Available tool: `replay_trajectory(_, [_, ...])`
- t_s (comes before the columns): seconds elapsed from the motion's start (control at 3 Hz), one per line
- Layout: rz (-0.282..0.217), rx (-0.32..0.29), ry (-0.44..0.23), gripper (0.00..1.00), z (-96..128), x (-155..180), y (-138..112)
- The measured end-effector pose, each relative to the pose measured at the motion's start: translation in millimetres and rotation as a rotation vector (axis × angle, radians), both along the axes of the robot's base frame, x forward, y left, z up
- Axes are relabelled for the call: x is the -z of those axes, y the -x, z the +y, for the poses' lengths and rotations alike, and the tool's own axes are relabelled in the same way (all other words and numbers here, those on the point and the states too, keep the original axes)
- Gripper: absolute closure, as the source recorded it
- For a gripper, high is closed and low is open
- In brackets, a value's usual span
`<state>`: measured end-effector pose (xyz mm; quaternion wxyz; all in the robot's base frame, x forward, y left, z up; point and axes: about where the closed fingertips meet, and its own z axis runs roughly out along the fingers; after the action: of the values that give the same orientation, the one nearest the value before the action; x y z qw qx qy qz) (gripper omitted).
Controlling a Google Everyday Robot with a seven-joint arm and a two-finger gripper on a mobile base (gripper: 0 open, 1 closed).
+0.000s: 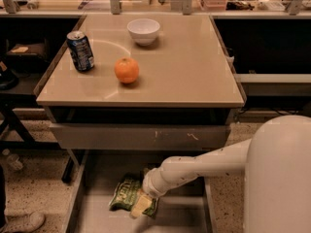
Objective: Pick green jalapeno chip bag from middle drawer and place on counter
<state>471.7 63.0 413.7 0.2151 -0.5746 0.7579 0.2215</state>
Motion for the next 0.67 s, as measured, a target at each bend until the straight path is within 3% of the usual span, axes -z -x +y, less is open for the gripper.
replay_trajectory(0.67, [0.017,0.016,0.004,0.0,1,29,-3])
